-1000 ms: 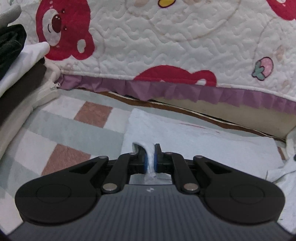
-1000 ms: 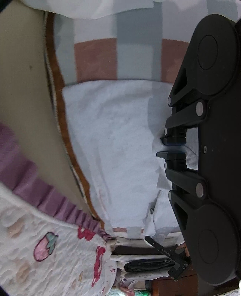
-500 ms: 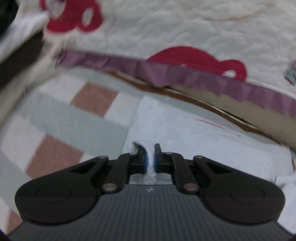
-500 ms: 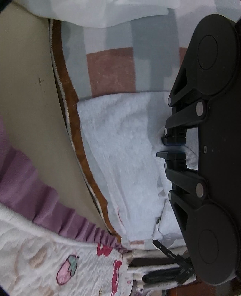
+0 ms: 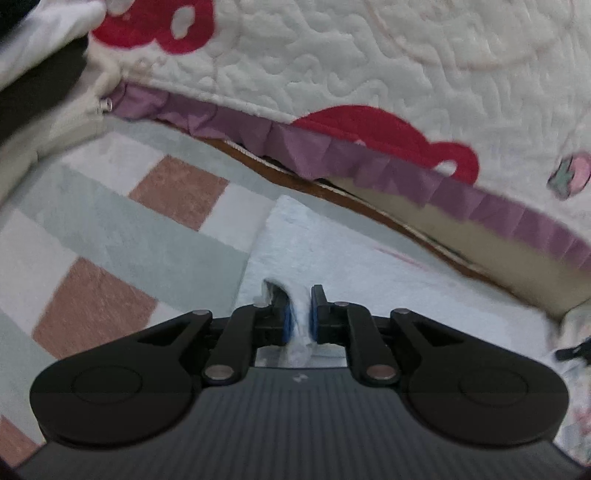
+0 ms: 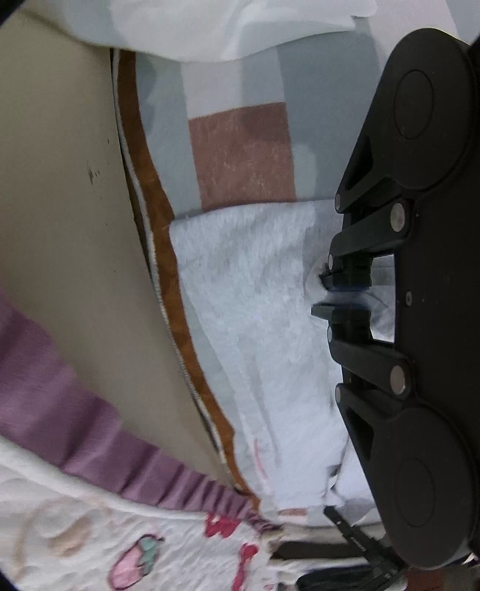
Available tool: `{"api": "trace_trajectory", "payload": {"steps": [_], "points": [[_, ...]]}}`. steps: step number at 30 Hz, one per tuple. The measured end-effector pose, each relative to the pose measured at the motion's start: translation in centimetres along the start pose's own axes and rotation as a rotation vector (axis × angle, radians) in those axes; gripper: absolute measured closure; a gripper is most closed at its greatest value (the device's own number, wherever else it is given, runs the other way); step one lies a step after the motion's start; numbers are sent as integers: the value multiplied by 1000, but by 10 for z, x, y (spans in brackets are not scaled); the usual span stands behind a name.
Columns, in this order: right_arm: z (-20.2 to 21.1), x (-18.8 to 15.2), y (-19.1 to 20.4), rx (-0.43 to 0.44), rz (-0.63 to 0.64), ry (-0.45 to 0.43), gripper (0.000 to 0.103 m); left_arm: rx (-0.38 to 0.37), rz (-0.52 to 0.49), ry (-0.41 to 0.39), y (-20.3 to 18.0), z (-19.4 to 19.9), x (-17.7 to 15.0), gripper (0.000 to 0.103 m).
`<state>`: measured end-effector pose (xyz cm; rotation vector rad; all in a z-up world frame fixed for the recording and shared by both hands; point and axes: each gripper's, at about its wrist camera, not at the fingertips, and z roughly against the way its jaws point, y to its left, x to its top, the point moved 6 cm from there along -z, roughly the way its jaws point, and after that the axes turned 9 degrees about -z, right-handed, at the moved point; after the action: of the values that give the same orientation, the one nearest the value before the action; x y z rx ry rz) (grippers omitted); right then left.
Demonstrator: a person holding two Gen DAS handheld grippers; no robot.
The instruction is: Fold clothes
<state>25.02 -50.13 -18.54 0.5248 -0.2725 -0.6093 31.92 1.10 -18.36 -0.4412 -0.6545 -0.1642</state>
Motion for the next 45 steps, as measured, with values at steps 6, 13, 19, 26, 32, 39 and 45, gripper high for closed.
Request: {"api": "trace_trajectory", "payload": {"steps": [6, 13, 19, 26, 32, 39, 45], "points": [[10, 3, -3, 35, -62, -42, 75, -87, 106, -5, 6, 7, 2, 80], [22, 8, -9, 29, -101, -130, 68, -117, 79, -125, 4, 34, 21, 69], [56, -9, 26, -90, 226, -316, 67, -105, -25, -43, -13, 55, 8, 60], [50, -121, 65, -213, 857, -307, 63, -286, -241, 178, -69, 57, -38, 59], [17, -202, 72, -390, 1346, -246, 51, -238, -759, 220, -130, 63, -78, 49], [-10, -231, 81, -471, 1702, -260, 47, -98, -923, 164, -140, 51, -85, 48], [-30, -225, 84, -497, 1778, -307, 46, 23, -1037, 107, -147, 41, -87, 46]]}}
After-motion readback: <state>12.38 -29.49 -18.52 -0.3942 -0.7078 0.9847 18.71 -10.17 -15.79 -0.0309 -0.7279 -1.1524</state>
